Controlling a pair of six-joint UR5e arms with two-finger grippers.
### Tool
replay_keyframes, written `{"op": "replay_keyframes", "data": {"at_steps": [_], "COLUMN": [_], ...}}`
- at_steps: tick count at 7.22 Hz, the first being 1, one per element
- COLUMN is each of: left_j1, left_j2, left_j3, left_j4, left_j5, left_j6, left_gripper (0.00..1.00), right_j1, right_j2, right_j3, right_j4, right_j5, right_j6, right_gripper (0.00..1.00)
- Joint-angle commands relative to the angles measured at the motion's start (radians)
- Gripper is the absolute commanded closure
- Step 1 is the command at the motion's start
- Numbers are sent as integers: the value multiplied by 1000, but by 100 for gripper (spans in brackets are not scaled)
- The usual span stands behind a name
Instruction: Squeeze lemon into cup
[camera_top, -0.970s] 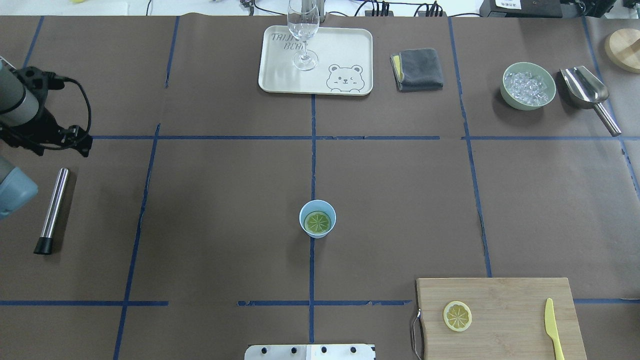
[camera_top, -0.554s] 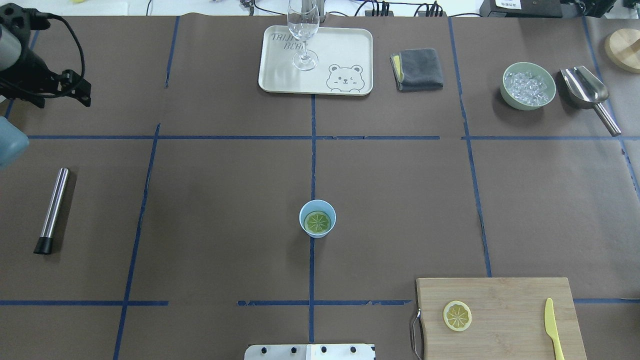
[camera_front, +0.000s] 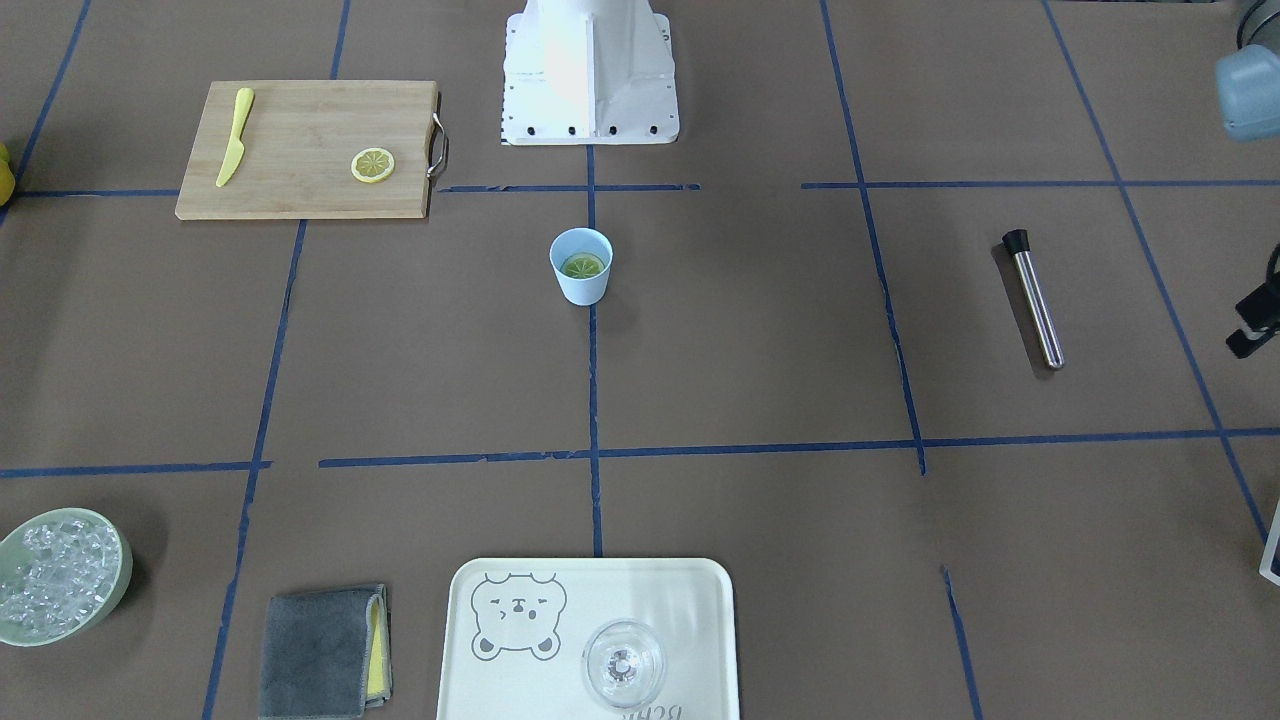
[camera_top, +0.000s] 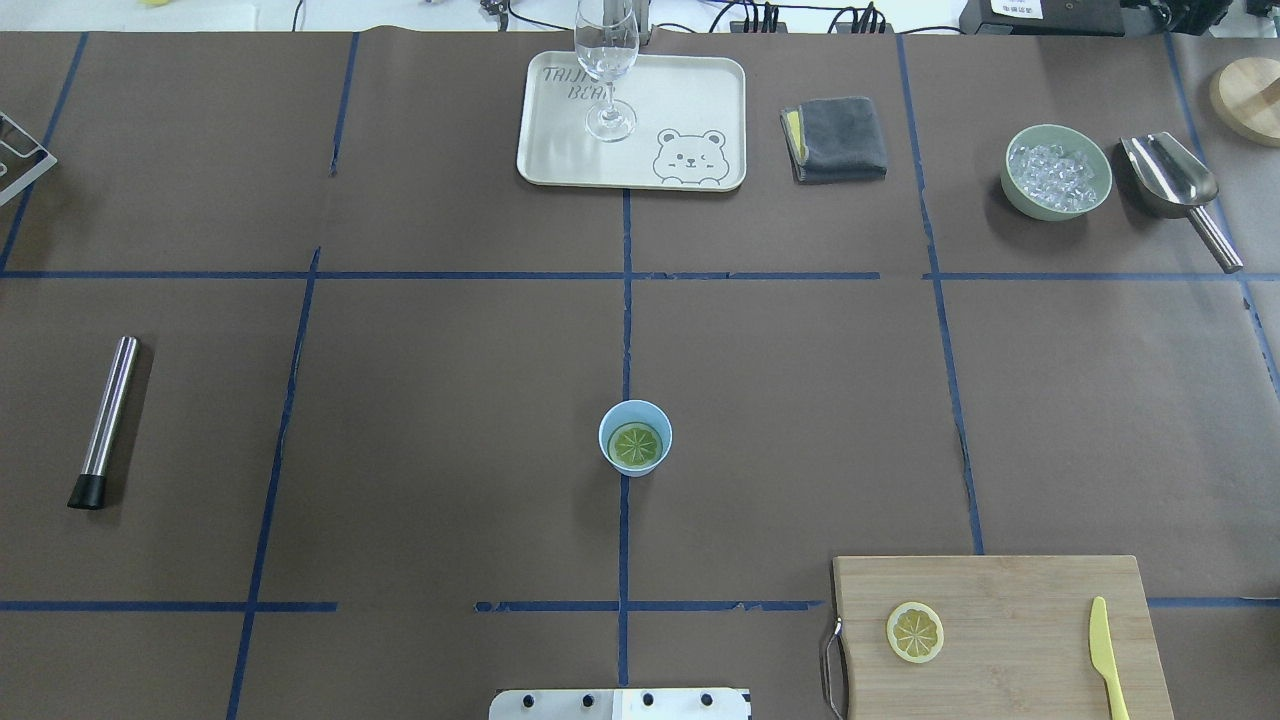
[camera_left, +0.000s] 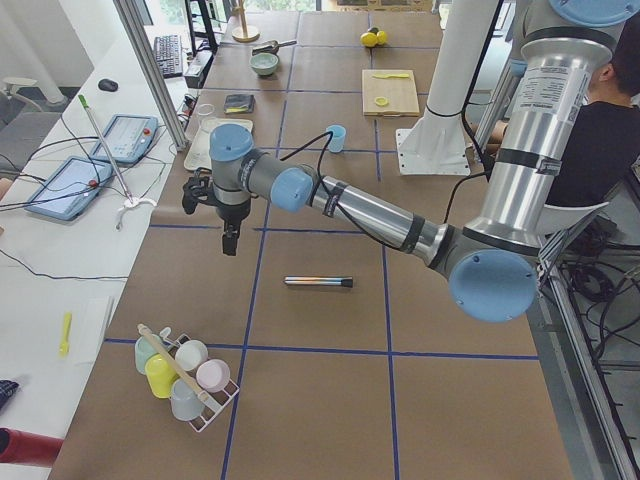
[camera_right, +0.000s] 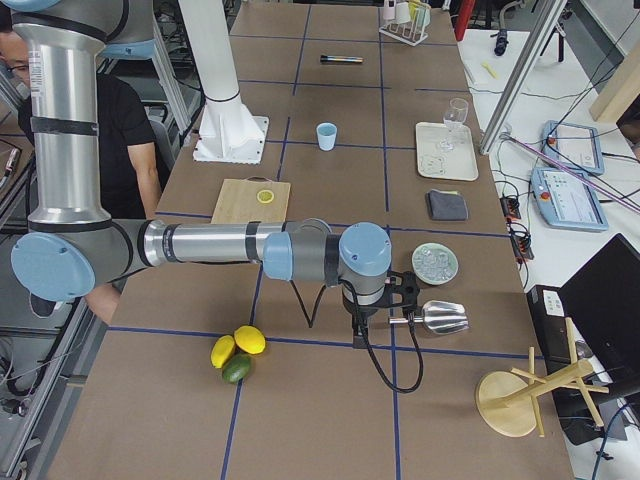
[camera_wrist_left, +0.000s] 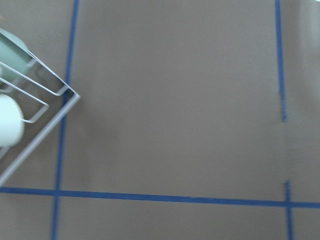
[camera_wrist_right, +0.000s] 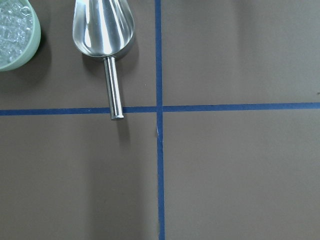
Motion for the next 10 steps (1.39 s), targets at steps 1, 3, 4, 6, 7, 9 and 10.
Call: {"op": "replay_keyframes", "data": {"at_steps": [1,3,4,6,7,9,10], "left_j1": [-91,-95,-93,-95,-95,-99,-101], "left_j2": [141,158,152,159,161,159,161], "left_j3": [16,45,69,65,68,65,64], "left_j4": [-7,-4,-7,-1,-2,-1,3], "left_j5": [2,0,-2,-9,-9,-9,-9], "left_j6": [403,412,407,407,406,375,373], "left_gripper": [0,0,0,0,0,0,0], "right_j1": [0,0,0,1,2,0,1], "right_j2": [-1,-3,-11,-23,-24,-24,-23], "right_j3": [-5,-16,-17,-25,-24,-16,-14], "right_j4": [-1,-1,-1,1,-1,1,1], "right_j5": [29,28,28,28,28,28,26], "right_j6": [0,-3,-6,-6,-6,-5,-5], "right_gripper": [0,0,0,0,0,0,0]}}
